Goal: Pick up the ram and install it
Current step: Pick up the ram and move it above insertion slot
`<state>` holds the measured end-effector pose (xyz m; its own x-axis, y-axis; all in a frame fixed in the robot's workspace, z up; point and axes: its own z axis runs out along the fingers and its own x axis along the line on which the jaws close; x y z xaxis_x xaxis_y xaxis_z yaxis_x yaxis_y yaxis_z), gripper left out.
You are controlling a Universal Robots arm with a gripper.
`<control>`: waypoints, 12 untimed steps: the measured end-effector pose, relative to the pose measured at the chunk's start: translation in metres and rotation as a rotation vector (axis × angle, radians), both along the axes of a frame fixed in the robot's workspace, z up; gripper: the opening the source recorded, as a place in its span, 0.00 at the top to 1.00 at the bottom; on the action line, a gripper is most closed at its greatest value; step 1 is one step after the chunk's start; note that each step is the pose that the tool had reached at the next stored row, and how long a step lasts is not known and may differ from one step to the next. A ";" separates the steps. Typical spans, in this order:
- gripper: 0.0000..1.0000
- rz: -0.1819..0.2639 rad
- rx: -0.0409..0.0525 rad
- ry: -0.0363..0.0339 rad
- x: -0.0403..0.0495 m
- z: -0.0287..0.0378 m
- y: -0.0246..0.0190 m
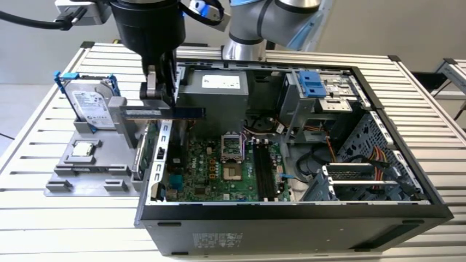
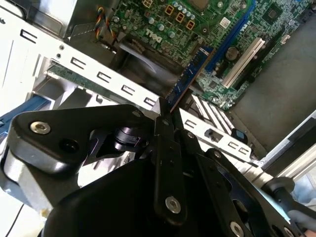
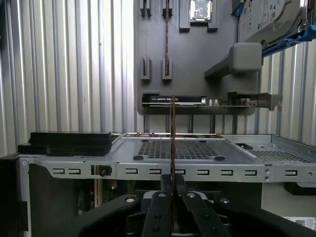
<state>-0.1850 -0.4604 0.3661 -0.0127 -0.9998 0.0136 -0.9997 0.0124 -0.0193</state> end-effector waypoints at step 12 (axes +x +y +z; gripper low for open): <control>1.00 0.000 0.0000 0.0000 0.0121 0.0000 0.0002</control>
<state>-0.1729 -0.4602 0.3661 -0.0127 -0.9998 0.0136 -0.9997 0.0124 -0.0193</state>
